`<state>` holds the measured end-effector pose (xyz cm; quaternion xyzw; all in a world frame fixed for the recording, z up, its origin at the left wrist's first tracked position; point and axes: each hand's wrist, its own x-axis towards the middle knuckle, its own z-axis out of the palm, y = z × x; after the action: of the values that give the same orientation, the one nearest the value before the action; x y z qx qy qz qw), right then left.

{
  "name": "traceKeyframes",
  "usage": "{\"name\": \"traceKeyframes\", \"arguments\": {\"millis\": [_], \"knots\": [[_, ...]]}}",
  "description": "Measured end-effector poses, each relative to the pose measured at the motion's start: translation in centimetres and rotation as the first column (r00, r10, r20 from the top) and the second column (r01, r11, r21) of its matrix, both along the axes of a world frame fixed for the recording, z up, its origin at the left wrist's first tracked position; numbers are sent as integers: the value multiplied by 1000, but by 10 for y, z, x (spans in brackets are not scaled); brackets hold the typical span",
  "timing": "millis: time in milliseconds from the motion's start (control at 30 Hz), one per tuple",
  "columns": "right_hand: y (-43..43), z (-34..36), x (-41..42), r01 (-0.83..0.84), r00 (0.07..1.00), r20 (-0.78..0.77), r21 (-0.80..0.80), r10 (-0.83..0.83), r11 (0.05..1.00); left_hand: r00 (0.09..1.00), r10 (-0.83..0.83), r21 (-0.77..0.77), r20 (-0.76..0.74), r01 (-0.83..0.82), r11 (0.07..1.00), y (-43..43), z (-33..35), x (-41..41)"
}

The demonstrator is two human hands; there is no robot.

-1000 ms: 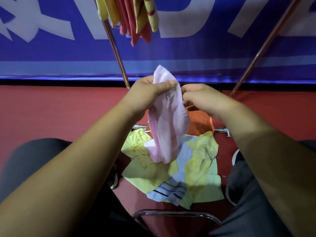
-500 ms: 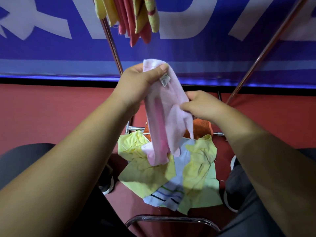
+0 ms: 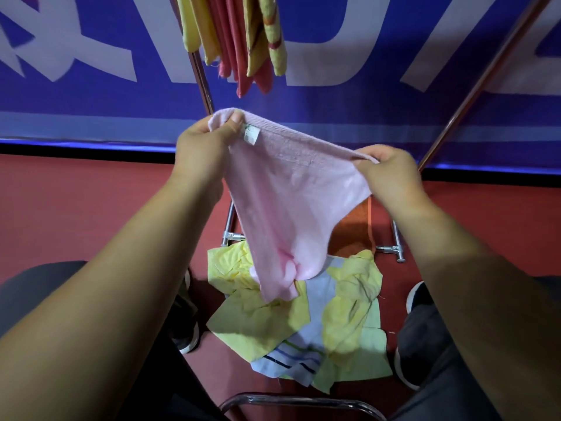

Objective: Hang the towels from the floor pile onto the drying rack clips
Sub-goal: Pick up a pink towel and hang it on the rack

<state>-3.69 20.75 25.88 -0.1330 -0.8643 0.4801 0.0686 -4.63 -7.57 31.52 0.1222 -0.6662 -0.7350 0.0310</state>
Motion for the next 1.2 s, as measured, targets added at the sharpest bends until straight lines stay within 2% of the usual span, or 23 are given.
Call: {"name": "traceKeyframes", "arguments": {"millis": [133,267,500,600,700,833,933,1133,1200], "knots": [[8,5,-4,173,983,-49,-57,-176,983,996,76,69,49,-79,994,-7,-2,-7],[5,7,-5,265,959,-10,-336,-285,904,975,165,68,146,-176,982,-8,-9,-16],[-3,7,-9,314,949,179,-430,-261,847,942,173,-128,289,-141,982,1,-29,-30],[-7,12,-11,286,956,190,-456,-221,843,943,106,-142,316,-63,988,4,-28,-29],[-9,24,-9,237,971,153,-484,-185,842,960,11,-104,281,19,994,7,-16,-18],[-19,46,2,160,987,98,-567,-127,808,973,-71,26,221,67,997,17,2,3],[-29,69,15,84,996,57,-562,-64,822,976,-109,46,190,102,994,27,22,17],[-36,155,36,-46,993,-117,-424,-5,904,992,-109,-24,61,110,994,36,111,36],[-34,190,40,-40,985,-170,-376,-26,926,996,-91,-81,25,92,992,35,147,38]]}}
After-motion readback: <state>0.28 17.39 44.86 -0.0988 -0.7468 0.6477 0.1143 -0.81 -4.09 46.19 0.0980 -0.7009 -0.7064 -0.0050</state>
